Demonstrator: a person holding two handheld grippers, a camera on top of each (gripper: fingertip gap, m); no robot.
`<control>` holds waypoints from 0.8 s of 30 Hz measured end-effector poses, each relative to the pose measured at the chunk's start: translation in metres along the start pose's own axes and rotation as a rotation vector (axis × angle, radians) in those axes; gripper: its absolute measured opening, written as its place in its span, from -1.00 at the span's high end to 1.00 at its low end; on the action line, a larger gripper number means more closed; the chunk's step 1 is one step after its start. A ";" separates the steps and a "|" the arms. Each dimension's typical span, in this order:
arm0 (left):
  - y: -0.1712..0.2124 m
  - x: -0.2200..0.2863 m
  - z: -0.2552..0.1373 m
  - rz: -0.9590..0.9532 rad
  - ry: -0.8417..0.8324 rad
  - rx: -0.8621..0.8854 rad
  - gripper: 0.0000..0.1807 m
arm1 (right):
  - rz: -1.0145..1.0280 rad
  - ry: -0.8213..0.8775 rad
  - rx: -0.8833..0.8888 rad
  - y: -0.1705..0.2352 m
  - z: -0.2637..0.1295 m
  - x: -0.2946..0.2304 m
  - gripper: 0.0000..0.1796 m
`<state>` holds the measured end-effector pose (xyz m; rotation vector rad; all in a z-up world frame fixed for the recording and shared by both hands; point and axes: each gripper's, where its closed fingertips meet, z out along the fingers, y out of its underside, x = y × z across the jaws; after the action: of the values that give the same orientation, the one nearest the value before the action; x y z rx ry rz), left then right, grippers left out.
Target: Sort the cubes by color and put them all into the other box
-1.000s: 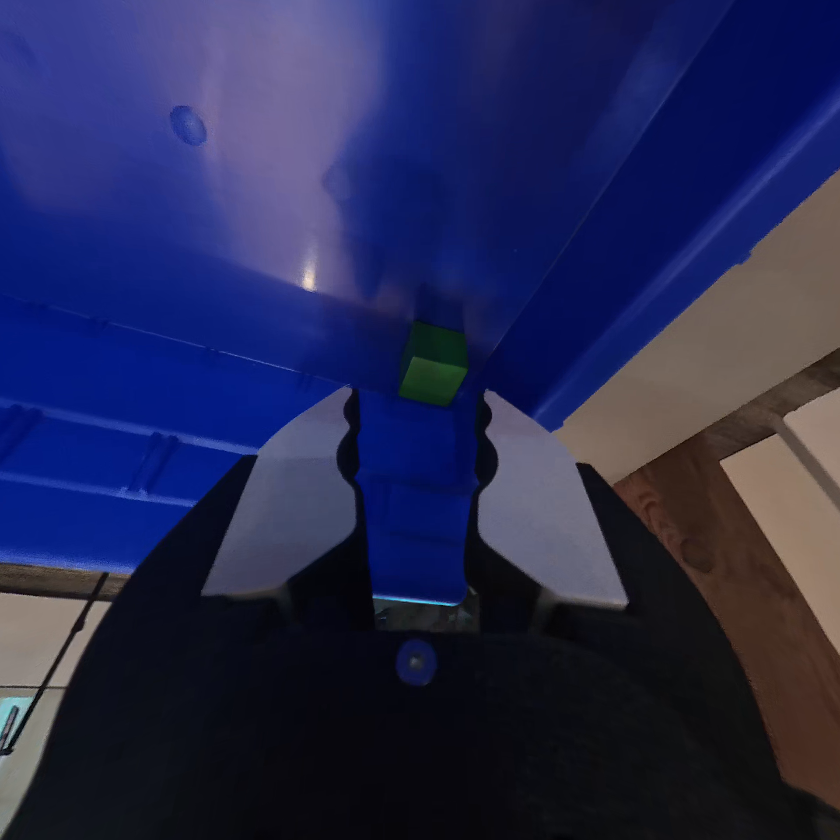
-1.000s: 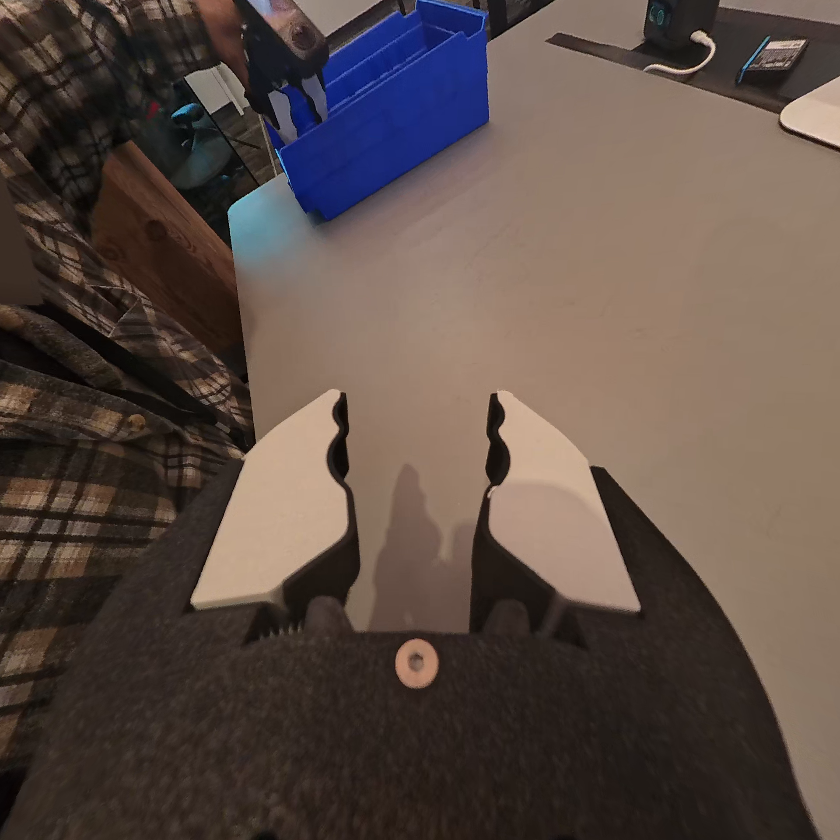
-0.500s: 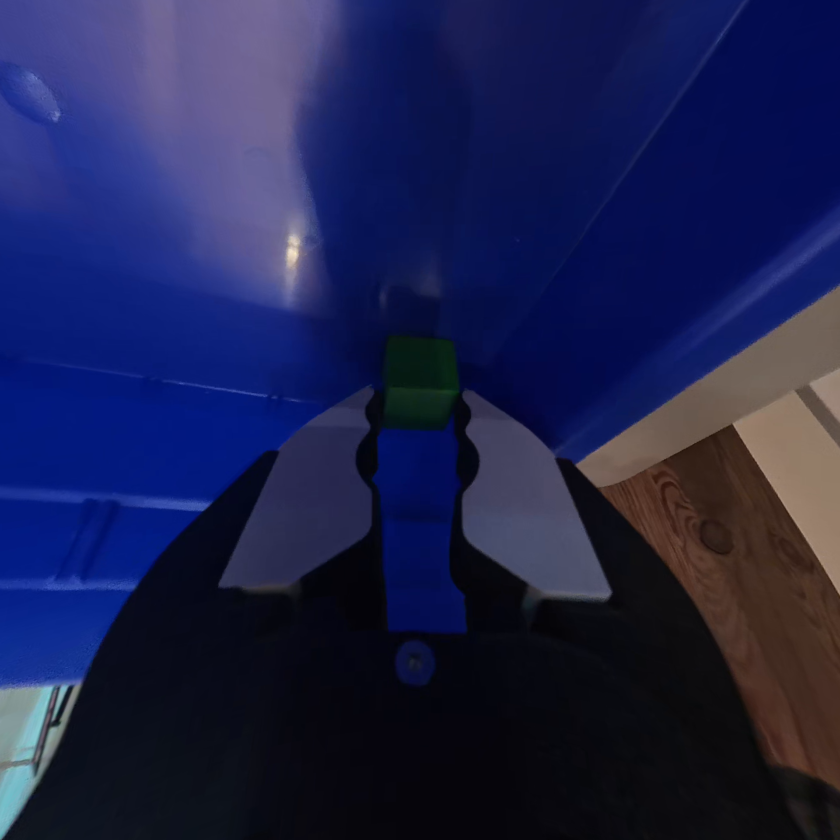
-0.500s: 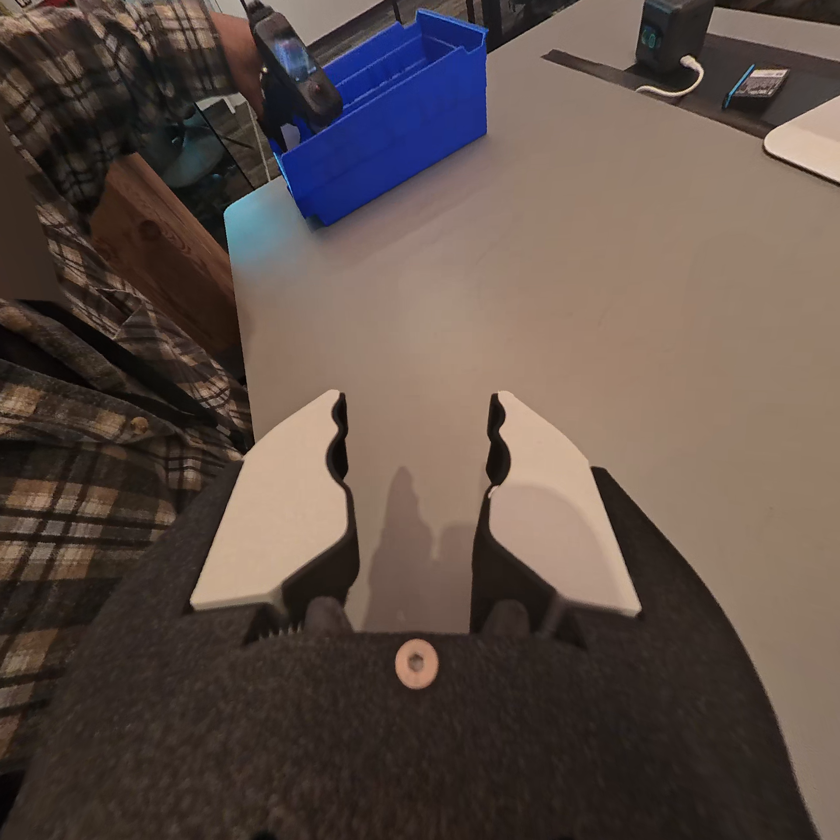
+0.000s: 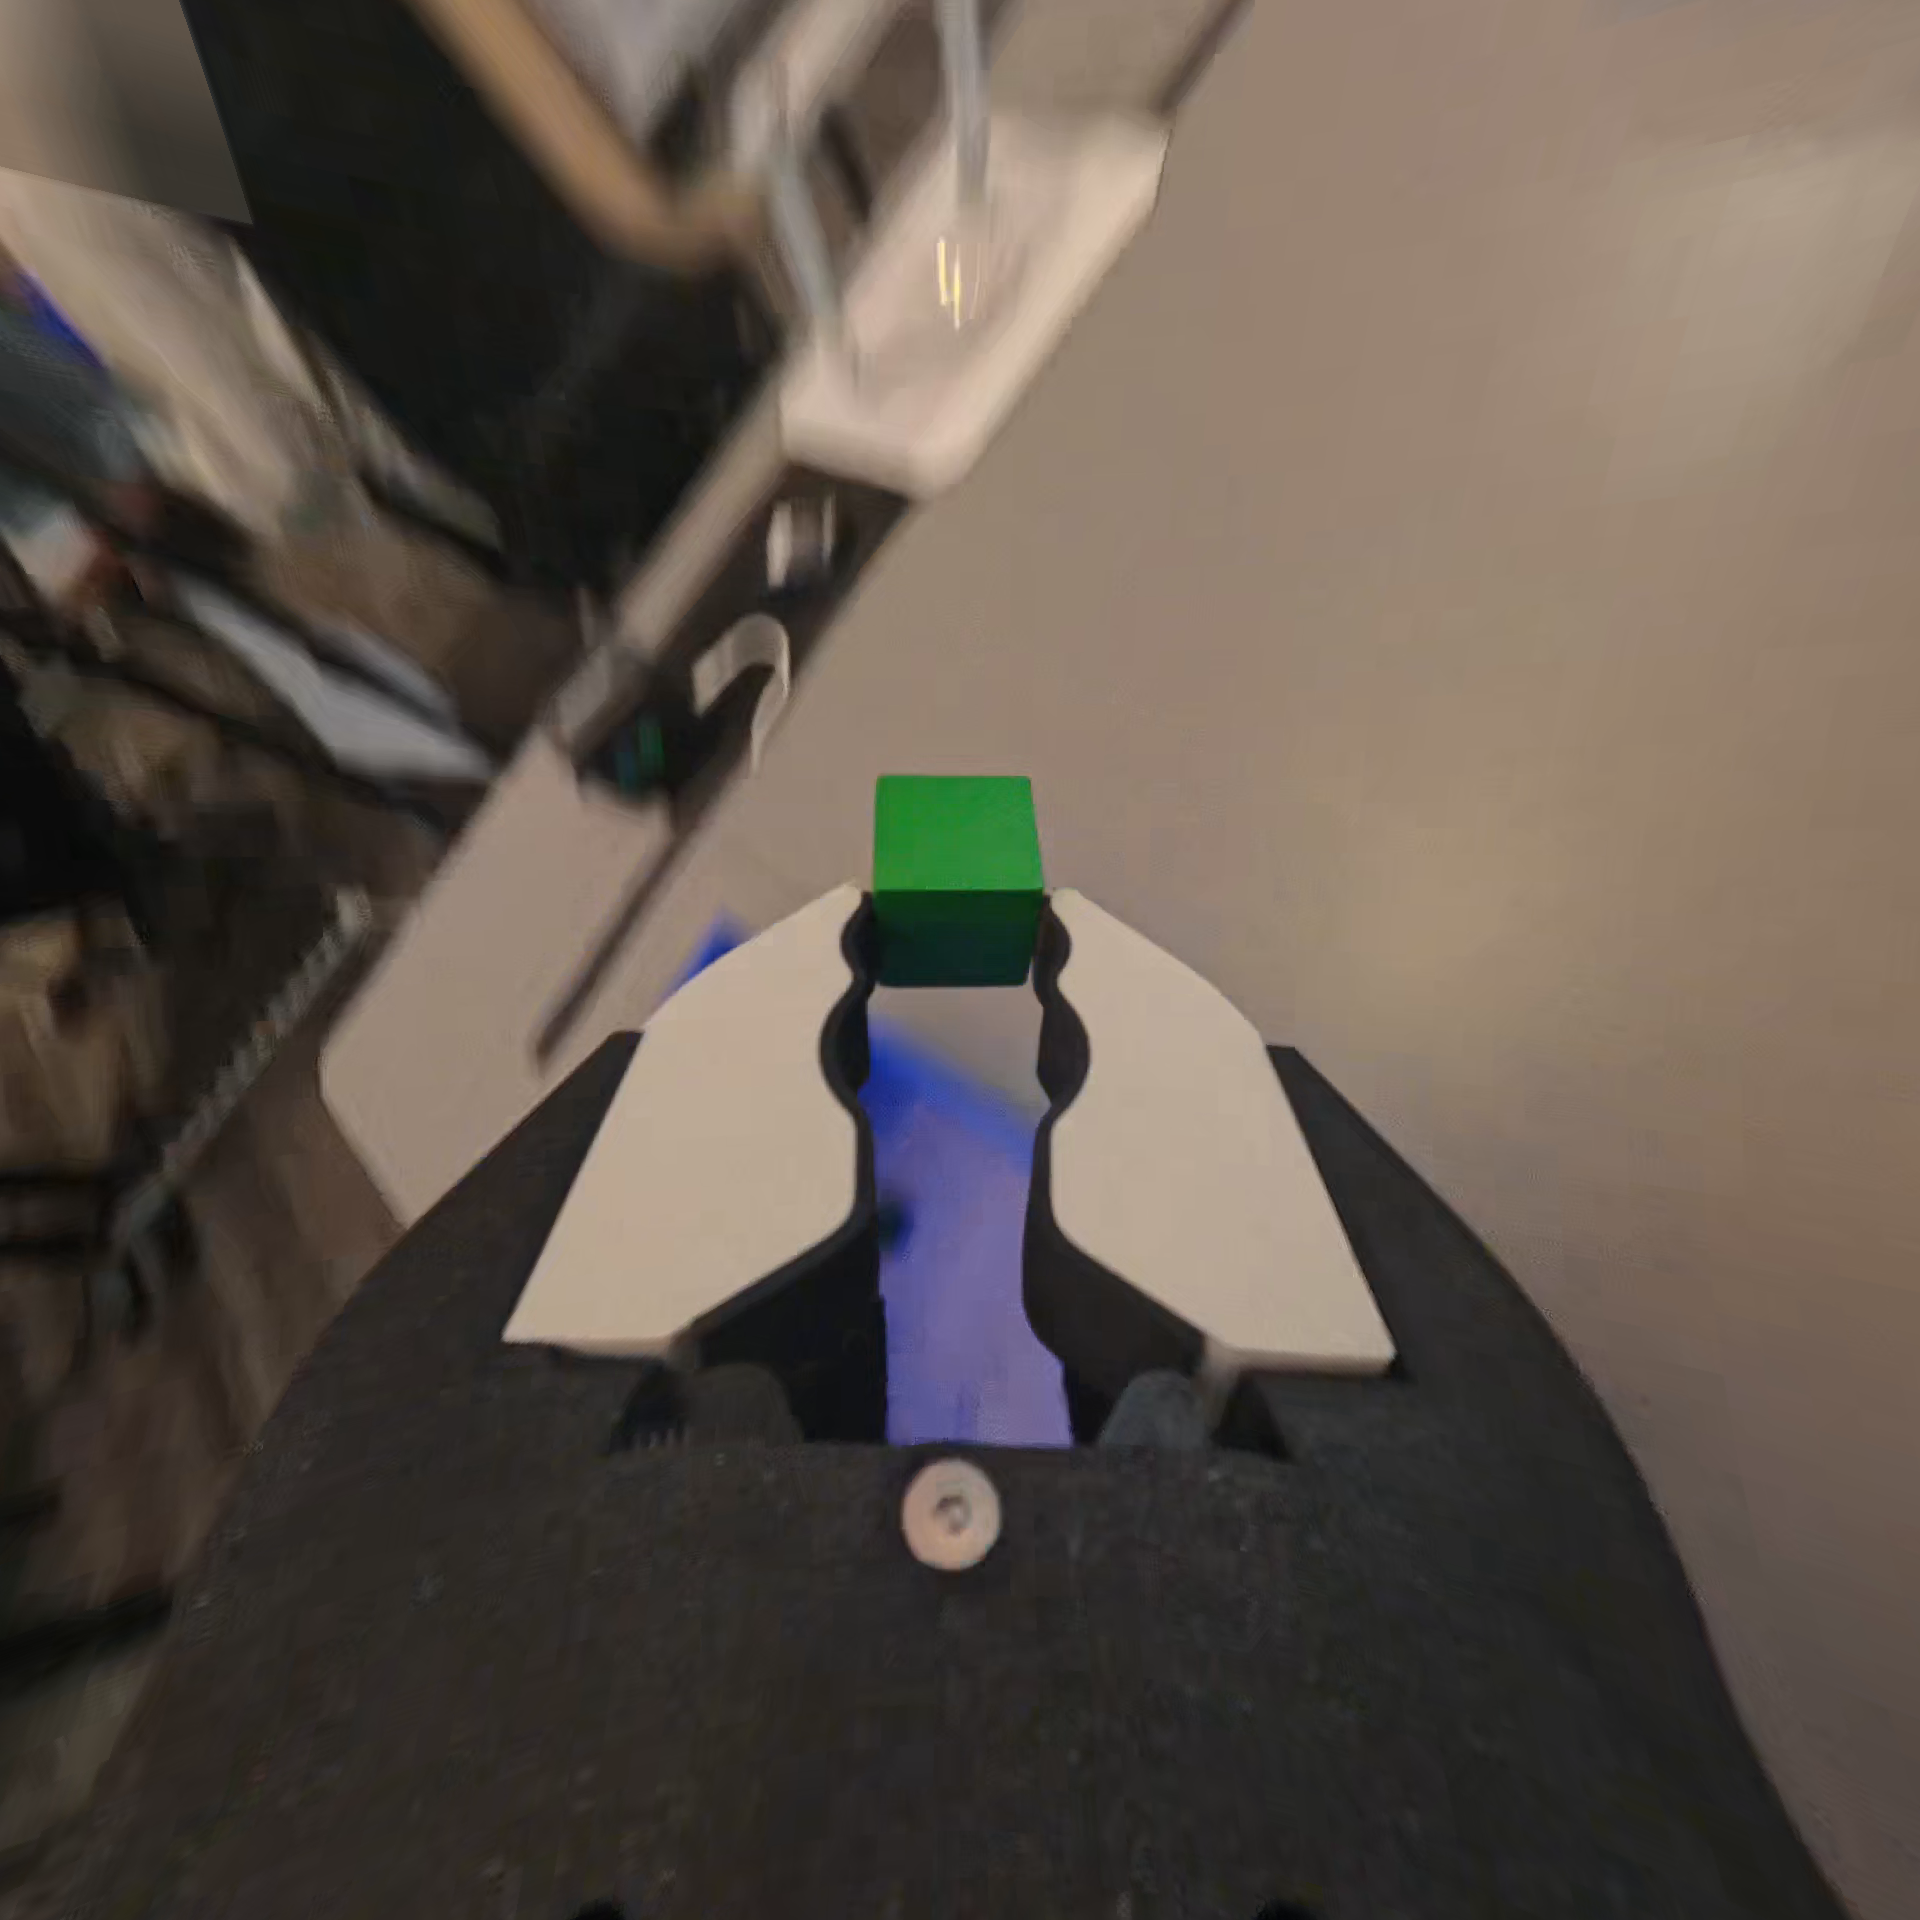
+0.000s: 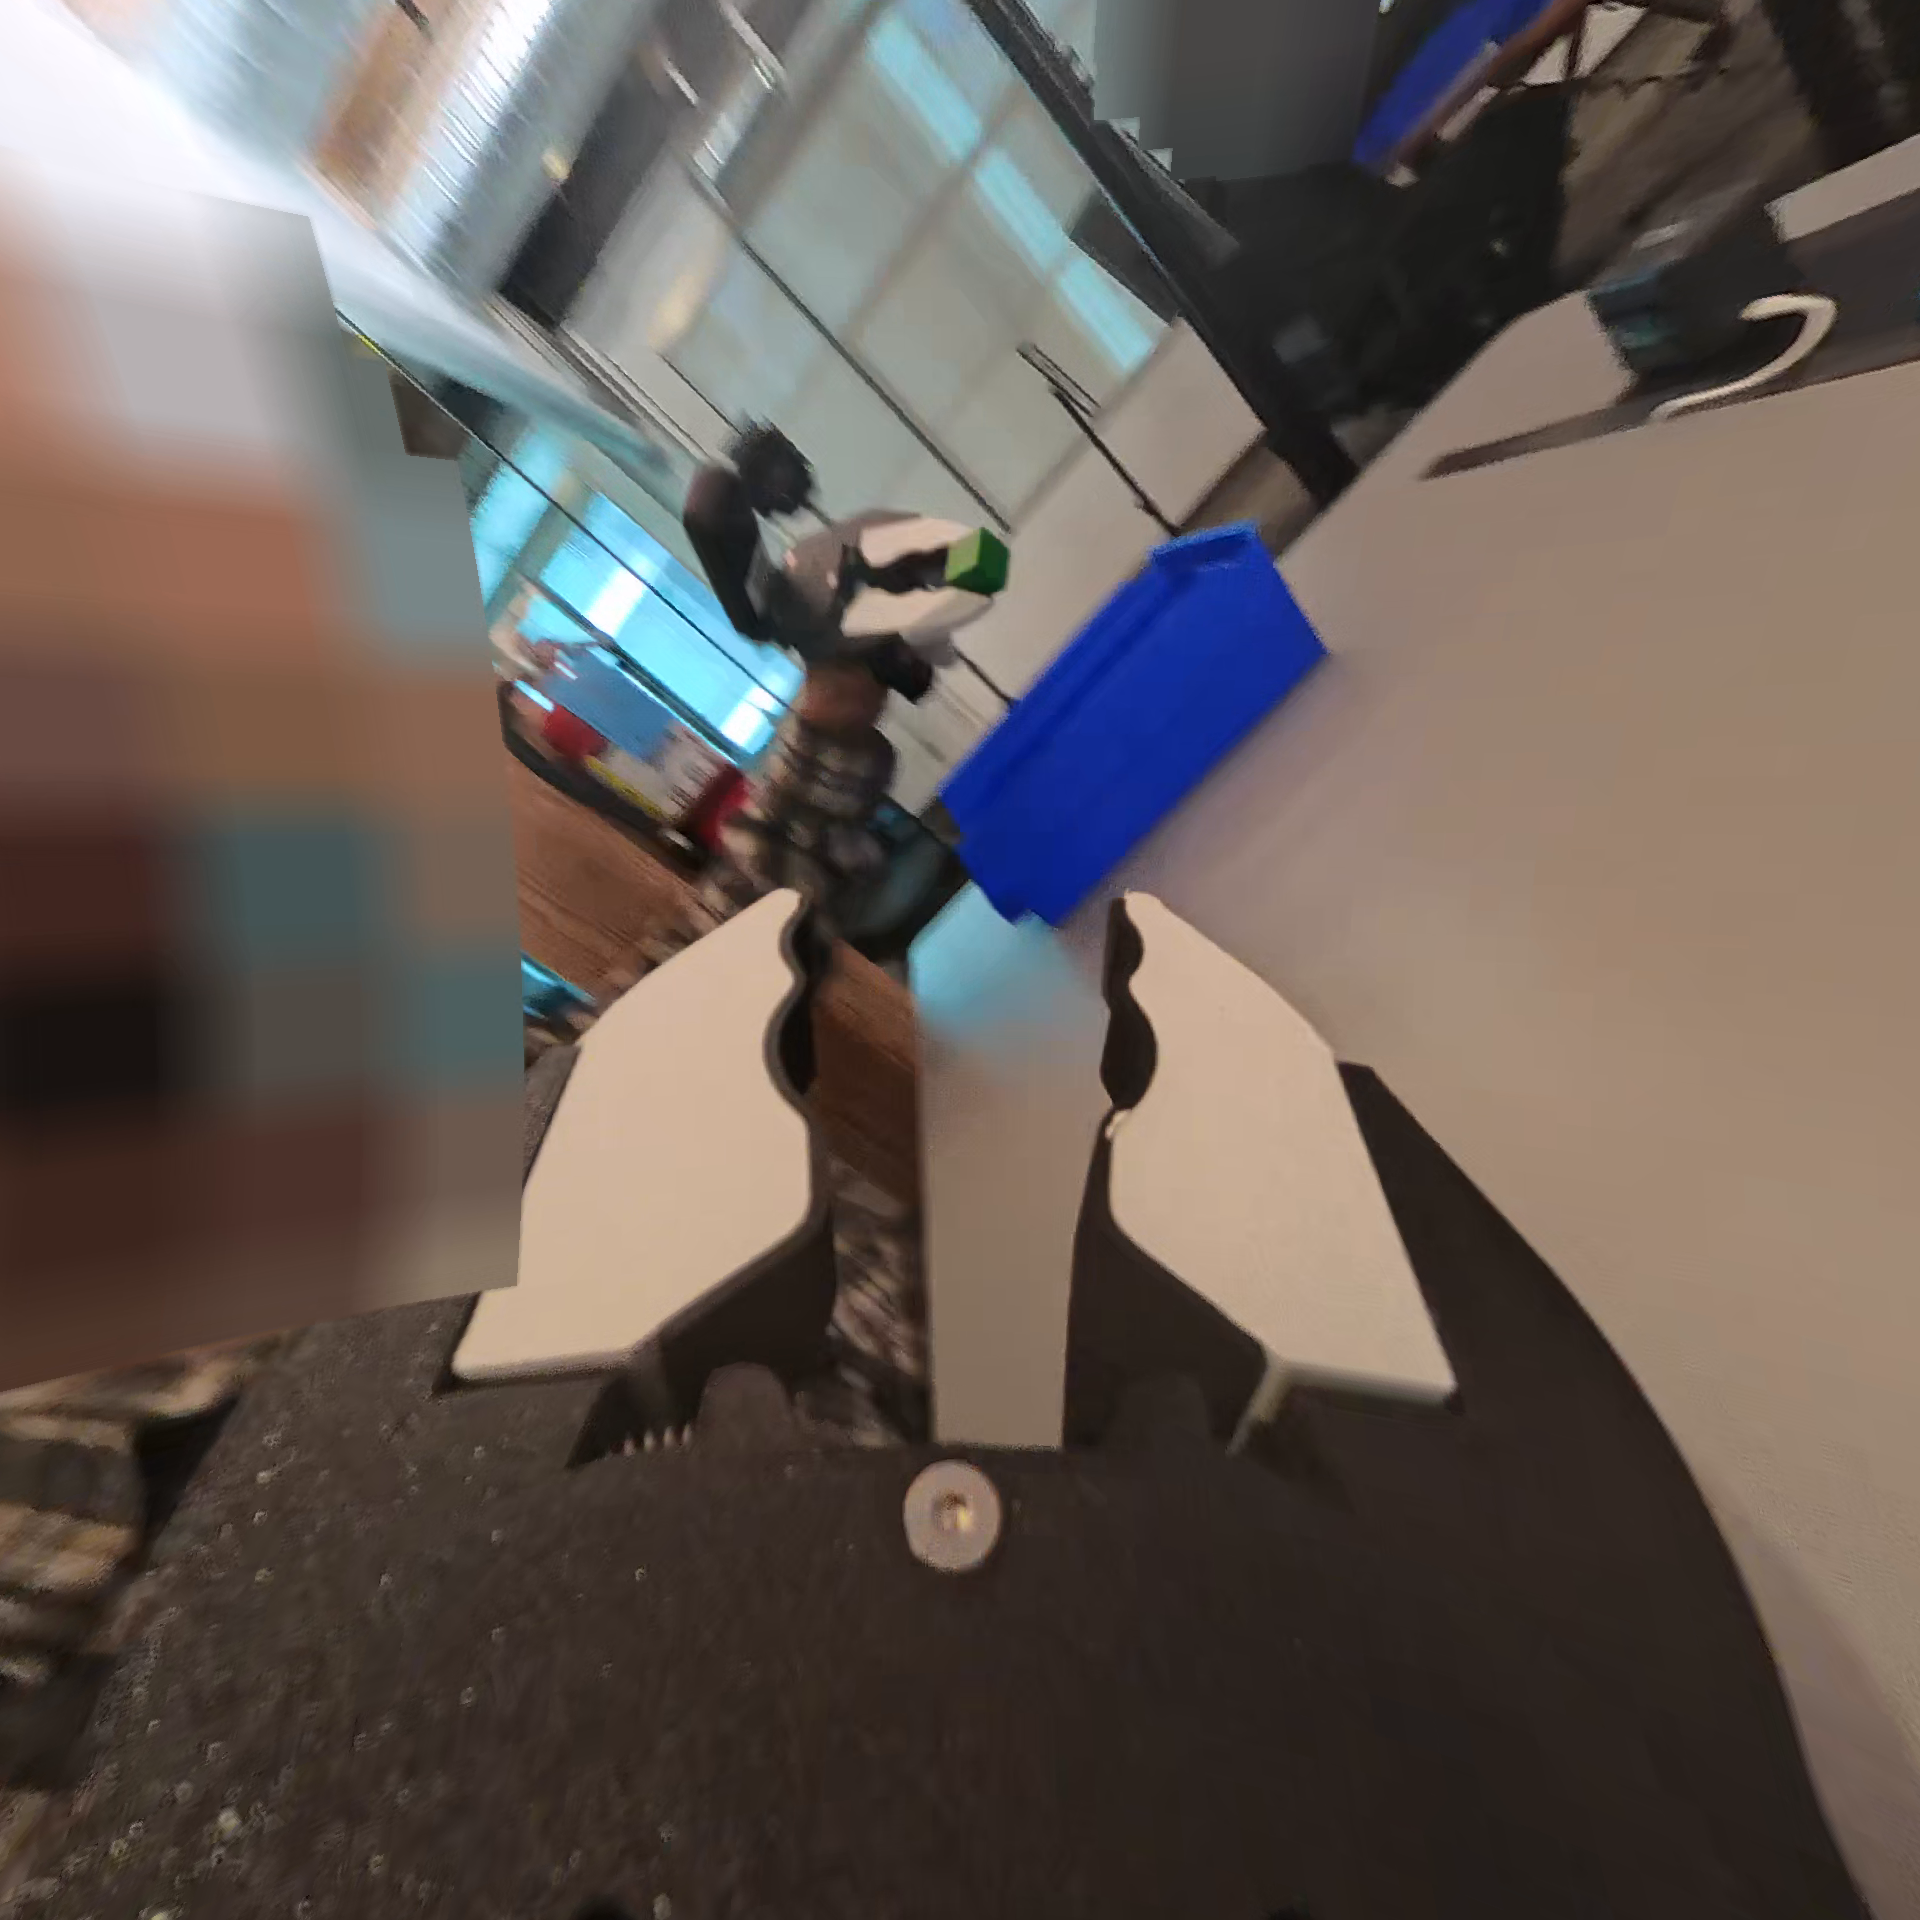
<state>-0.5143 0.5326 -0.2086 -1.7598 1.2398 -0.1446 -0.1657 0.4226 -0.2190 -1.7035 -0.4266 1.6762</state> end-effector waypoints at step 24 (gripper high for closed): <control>-0.163 0.225 0.124 0.054 0.384 0.633 0.55 | 0.286 -0.017 -0.323 0.018 0.075 0.007 0.68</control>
<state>-0.2274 0.4400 -0.2447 -1.1722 1.3182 -0.7841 -0.2417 0.4335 -0.2304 -2.0654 -0.5029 1.9059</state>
